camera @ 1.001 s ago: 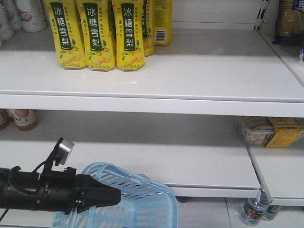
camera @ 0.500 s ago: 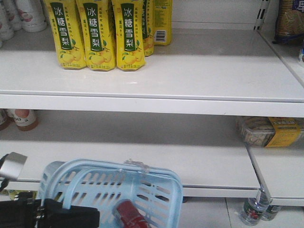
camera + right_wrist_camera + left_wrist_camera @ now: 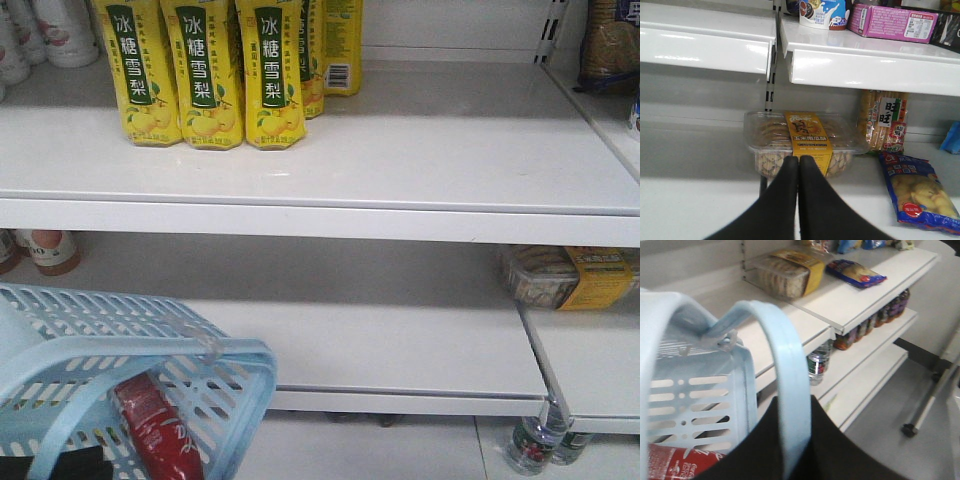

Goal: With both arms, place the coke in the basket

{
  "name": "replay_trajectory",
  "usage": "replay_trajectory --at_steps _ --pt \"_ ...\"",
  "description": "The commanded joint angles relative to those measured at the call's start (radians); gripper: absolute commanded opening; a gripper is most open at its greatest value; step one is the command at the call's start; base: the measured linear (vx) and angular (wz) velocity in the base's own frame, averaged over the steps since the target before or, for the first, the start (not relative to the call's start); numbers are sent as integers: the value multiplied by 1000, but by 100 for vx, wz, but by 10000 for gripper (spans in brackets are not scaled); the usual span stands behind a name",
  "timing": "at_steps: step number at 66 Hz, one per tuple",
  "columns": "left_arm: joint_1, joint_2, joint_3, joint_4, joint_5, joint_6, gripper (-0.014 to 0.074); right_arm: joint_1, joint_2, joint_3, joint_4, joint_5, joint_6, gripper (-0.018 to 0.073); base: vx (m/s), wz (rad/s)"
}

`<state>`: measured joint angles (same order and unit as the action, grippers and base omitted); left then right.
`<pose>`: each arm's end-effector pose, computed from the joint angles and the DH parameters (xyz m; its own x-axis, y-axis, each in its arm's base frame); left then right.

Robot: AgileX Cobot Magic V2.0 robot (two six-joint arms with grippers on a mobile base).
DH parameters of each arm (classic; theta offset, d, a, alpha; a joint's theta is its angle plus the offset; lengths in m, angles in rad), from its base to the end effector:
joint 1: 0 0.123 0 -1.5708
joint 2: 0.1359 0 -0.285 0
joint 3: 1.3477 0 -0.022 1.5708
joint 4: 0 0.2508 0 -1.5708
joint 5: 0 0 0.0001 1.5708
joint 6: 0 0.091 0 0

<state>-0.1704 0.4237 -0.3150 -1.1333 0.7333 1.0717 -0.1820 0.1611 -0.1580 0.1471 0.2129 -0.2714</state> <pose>0.0662 -0.0674 0.2636 -0.3272 0.1069 -0.9389 0.7103 0.6831 -0.1698 0.0652 -0.0091 0.2378 -0.1423 -0.1031 -0.9844 0.1337 0.9834 -0.1223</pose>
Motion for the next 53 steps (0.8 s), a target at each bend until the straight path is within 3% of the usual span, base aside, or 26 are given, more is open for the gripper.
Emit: replay_trajectory --at_steps 1,19,32,41,53 --pt "-3 -61 -39 54 -123 -115 -6 -5 20 -27 1 -79 -4 -10 0 0" --pt "-3 -168 -25 539 -210 -584 -6 -5 20 -27 1 -79 -4 -10 0 0" --pt "-3 -214 44 773 -314 -853 -6 -5 20 -27 1 -79 -4 -10 0 0" --pt "-3 -235 118 862 -441 -941 -6 -5 20 -27 1 -79 -4 -10 0 0" --pt "-3 -234 219 932 -660 -944 -6 -5 20 -27 1 -79 -4 -10 0 0"
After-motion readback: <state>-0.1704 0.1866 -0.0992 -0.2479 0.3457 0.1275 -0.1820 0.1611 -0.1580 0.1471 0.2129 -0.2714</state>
